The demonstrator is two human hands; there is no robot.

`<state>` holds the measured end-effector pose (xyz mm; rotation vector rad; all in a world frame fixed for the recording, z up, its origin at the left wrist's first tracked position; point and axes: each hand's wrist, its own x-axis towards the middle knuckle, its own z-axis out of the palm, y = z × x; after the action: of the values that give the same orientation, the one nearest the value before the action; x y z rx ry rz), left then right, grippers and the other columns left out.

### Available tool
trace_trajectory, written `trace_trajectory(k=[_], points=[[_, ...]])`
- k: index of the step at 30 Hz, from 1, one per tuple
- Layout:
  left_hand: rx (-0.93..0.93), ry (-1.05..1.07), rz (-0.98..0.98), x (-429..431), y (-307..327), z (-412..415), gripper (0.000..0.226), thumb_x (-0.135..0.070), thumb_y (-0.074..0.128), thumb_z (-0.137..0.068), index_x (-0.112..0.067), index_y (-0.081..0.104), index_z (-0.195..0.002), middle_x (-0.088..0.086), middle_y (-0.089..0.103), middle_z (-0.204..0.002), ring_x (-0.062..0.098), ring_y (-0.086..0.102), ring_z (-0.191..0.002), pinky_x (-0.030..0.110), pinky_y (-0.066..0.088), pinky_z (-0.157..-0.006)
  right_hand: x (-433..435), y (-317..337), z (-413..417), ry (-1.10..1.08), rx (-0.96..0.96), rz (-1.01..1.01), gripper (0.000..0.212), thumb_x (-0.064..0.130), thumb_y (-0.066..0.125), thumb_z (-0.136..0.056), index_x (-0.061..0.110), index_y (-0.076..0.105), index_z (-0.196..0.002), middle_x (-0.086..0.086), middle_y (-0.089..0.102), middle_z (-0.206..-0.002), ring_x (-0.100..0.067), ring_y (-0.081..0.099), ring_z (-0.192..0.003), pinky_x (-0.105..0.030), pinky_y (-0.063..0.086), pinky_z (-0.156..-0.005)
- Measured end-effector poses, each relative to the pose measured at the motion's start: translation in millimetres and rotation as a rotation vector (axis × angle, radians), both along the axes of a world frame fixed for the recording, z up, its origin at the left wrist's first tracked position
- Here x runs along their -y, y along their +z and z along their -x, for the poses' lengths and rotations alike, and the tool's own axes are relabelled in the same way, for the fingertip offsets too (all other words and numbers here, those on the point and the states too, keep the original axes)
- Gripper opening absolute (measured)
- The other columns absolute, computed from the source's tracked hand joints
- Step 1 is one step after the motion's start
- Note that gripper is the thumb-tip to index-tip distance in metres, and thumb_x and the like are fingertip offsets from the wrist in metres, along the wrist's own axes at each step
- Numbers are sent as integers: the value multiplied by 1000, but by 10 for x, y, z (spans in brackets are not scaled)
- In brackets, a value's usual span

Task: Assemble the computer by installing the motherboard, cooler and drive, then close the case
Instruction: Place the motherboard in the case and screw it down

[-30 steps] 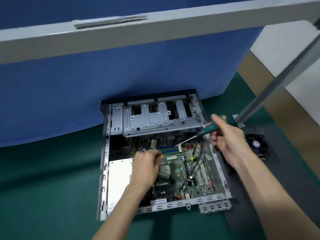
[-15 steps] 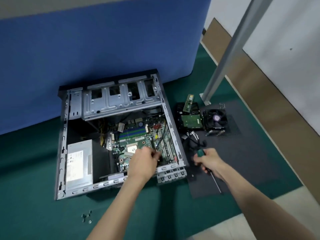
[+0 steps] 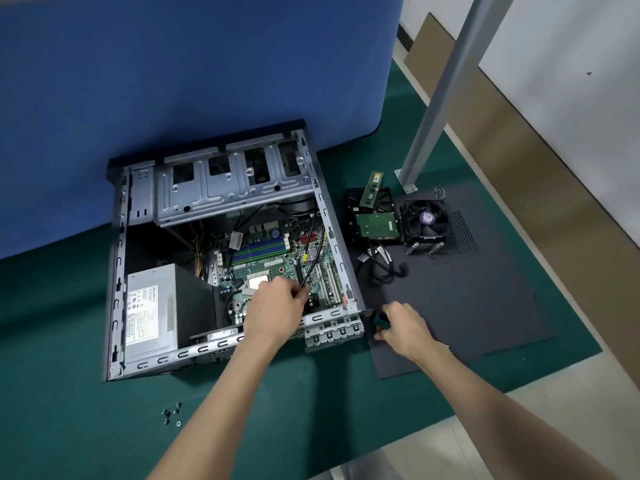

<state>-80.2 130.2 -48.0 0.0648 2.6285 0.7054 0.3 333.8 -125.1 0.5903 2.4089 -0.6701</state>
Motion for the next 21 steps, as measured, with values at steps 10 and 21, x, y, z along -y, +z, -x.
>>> trace_trajectory(k=[10, 21], points=[[-117, 126, -785, -111, 565, 77, 17, -22, 75, -77, -22, 74, -94, -5, 72, -78, 14, 67, -73, 26, 55, -72, 81, 1372, 860, -622, -467, 733, 14, 2, 72, -81, 5, 60, -73, 2, 59, -52, -10, 45, -37, -19, 31, -34], [-302, 219, -803, 444, 815, 417, 7, -16, 73, -81, -18, 76, -87, -6, 70, -82, 10, 66, -79, 33, 53, -76, 1094, 1574, 1280, -651, -193, 1213, 16, 2, 67, -82, 1, 61, -66, -8, 52, -57, -13, 41, -41, -23, 29, -38]])
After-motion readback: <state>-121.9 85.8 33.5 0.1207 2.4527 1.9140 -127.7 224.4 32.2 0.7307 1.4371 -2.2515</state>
